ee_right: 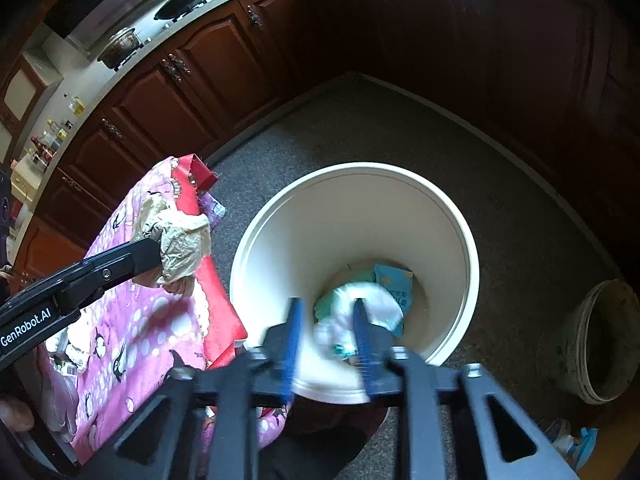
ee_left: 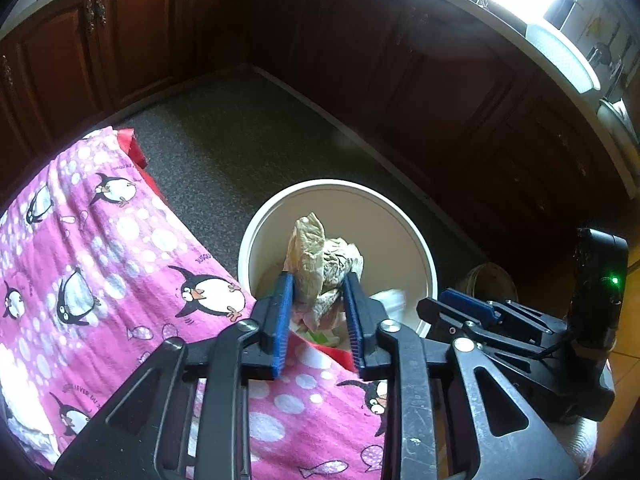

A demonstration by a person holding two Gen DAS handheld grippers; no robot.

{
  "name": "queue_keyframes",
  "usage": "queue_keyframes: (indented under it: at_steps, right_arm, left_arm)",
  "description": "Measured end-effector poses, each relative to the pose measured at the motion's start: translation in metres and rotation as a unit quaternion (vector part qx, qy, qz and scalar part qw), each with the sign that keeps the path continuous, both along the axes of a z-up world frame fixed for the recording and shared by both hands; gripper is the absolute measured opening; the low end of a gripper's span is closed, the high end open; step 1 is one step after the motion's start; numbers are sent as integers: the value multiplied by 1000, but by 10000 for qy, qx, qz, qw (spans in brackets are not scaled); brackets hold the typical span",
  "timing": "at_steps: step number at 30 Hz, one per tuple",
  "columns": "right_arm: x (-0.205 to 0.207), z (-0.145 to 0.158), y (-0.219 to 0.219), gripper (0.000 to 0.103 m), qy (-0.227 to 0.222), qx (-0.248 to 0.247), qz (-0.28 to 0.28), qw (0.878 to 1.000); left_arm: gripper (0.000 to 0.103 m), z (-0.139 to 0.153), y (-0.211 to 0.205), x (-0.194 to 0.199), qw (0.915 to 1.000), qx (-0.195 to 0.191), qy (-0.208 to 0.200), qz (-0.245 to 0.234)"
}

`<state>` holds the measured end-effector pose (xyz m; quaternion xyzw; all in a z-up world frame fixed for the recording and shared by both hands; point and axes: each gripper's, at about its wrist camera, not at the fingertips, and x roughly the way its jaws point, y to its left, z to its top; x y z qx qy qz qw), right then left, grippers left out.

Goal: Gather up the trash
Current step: 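Open both tools to drop the tissue and wrapper into the bucket, then move both open tools back over the trash pile on the blanket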

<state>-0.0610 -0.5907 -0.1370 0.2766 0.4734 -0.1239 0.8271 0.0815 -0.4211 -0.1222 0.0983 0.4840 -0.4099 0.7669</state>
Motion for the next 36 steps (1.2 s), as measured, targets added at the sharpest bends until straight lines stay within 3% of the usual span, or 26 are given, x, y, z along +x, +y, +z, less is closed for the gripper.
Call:
queue_keyframes:
  at_steps: [2, 5, 23, 36]
  right_arm:
    - [0, 0, 1, 36, 11, 9, 0, 10000]
    - [0, 1, 2, 36, -2, 50, -6, 10000]
    - [0, 13, 19, 39, -96, 11, 105, 9999]
    - [17, 48, 66, 44, -485, -48, 587, 9971]
  left_arm:
    - [41, 0, 2, 0, 10000, -27, 23, 12]
    - [47, 2, 5, 0, 10000, -65, 51, 39]
    - [48, 22, 27, -14, 9997, -30, -224, 118]
    - [48, 33, 107, -23, 9972, 20, -438, 613]
